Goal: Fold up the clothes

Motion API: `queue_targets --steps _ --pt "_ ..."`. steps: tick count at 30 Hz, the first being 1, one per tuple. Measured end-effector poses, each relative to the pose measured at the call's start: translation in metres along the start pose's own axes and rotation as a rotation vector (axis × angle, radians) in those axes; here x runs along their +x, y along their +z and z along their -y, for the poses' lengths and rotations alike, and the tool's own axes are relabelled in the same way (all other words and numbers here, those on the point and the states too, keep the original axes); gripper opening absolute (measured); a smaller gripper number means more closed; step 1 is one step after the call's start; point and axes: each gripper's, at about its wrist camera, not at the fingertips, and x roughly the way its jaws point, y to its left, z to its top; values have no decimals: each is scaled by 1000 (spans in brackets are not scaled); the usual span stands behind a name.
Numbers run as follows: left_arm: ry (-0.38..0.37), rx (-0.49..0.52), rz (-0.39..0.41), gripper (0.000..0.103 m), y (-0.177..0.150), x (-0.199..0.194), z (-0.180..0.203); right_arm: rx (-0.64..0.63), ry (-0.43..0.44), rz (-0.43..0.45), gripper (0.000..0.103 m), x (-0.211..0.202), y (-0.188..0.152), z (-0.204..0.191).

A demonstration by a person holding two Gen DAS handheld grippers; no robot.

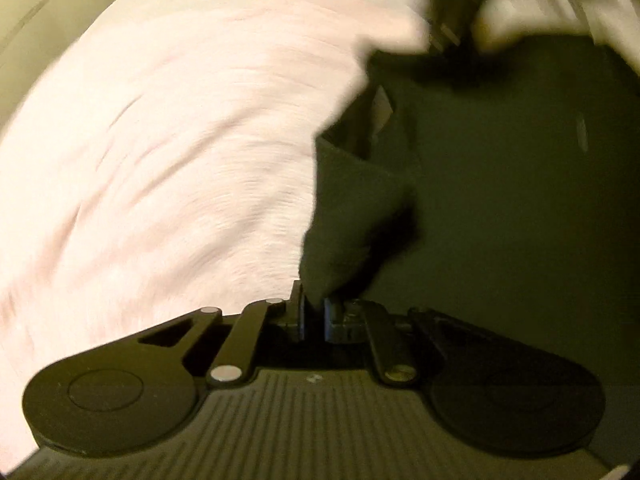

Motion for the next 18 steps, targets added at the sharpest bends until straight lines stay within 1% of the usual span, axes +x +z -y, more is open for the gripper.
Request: queue_targets --steps 2,4,6,8,9,10,12,13,14,15,16,18 --pt "-33 -166 28 5 -2 -16 -30 -17 14 32 4 -14 9 -1" --pt "-33 -250 31 5 -9 -23 -52 -34 24 58 3 -25 20 -2" --pt "-28 -316 17 5 -13 -19 -72 -51 28 75 3 -28 35 -1" --pt "-27 -396 -3 5 -22 -11 -89 -64 21 74 3 -21 47 -1" --pt "-19 -439 -15 5 -25 -5 -95 -70 14 65 3 -13 51 -1" --pt "7 -472 -28 4 -30 -3 -98 -75 6 55 4 -6 54 -2" --pt "57 -541 -57 4 -39 3 -103 -65 -27 34 4 10 50 -2" --pt "71 -591 -64 4 -44 3 -109 -43 -50 40 10 12 45 -1" --pt "71 -651 -53 5 -51 -1 -116 -16 -75 53 17 13 40 0" --pt "73 -701 -37 7 -58 -8 -123 12 -100 65 40 13 35 1" --pt "79 -724 -13 11 -65 -19 -127 40 -118 90 55 6 28 1" --pt "106 -733 21 16 -76 -46 -134 97 -148 148 56 -15 14 1"
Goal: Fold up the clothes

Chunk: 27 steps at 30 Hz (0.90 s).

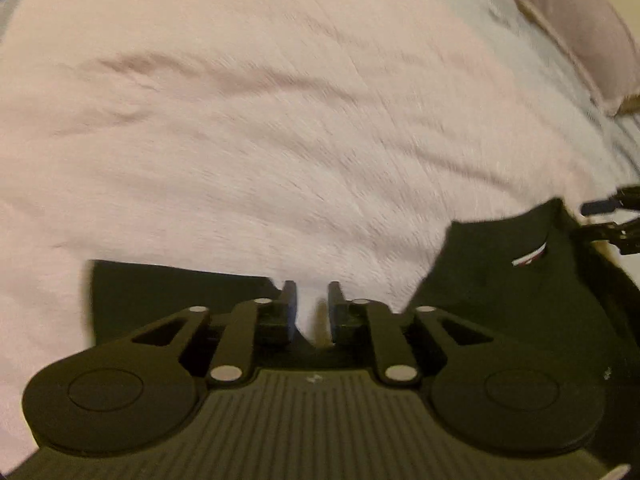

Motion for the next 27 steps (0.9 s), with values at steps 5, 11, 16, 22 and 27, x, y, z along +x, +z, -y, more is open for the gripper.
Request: queue_targets --steps 5,11,16,22,27 --pt "41 -132 27 44 -18 -56 -44 93 -28 80 57 -53 -27 -13" --pt "-112 -425 -58 59 -62 -43 -69 153 22 78 57 -71 -65 -66" --pt "-81 -559 -35 59 -87 -10 -76 146 60 34 57 -59 -86 -111" --pt "-58 -817 184 56 -119 -26 -116 132 65 41 57 -52 -93 -147" --pt "-95 -822 183 29 -124 -16 -134 143 57 25 57 -36 -90 -167"
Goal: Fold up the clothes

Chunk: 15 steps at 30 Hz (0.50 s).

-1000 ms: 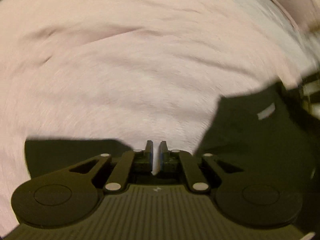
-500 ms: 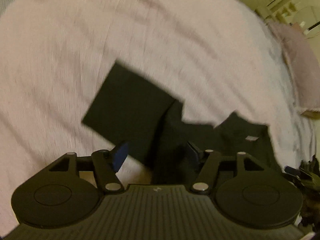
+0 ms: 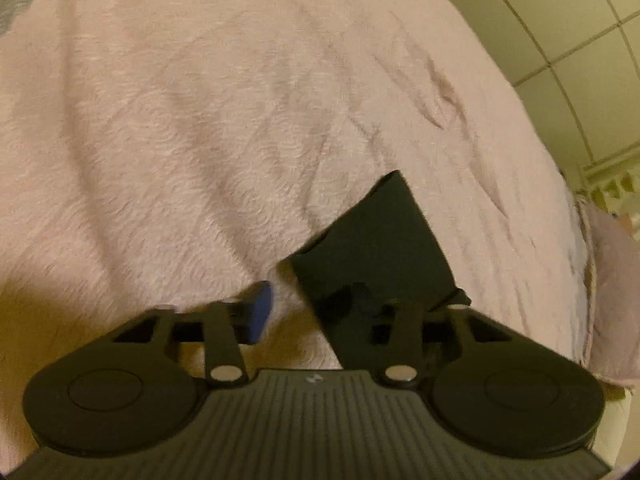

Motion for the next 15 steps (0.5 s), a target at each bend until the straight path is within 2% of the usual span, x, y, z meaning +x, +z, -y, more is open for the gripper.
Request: queue_targets --steps 3,4,6,7,11,15 --pt "-50 42 -45 22 5 10 7 -22 -7 -3 57 8 -2 -15" --pt "-64 60 -58 4 4 13 9 -29 -10 -7 57 11 -4 -21" --pt "-82 122 -58 1 4 11 15 -39 -17 -16 57 14 -6 -31" --pt "-81 152 -28 1 6 0 16 -45 -22 -20 57 15 -6 -35" --pt "-70 236 171 1 25 -76 6 -58 -32 -7 57 11 -6 -55" --pt "19 278 332 1 56 -163 -34 -65 -21 -10 57 14 -4 -76"
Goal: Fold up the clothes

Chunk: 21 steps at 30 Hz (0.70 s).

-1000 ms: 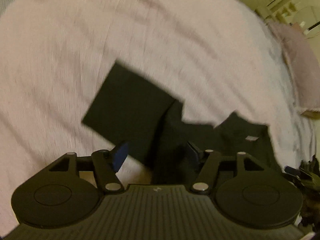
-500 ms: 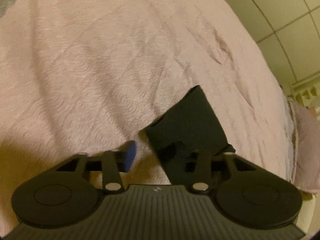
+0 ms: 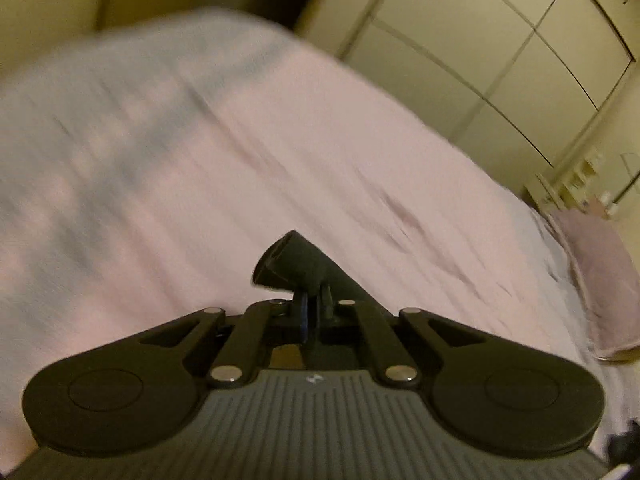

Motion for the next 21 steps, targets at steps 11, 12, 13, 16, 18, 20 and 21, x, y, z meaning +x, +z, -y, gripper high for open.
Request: queue_targets --steps 11,12,13,16,18,20,21 --pt "275 101 10 1 -15 -55 -86 -8 62 -63 57 23 -6 -57" --pt "291 95 -2 1 -21 -62 -90 -11 56 -67 57 23 -8 -60" --pt "303 80 -12 1 -29 -69 -92 -11 50 -72 57 23 -9 -60" --pt "325 47 -29 1 -49 -95 -101 -1 24 -80 57 20 -13 -60" --pt "337 30 -55 2 -61 -101 -112 9 19 -83 57 19 -14 -63" --pt "342 25 -78 2 -68 -101 -118 9 27 -86 57 18 -16 -68" --pt "344 24 -87 2 -71 -100 -121 2 31 -87 57 18 -16 -71"
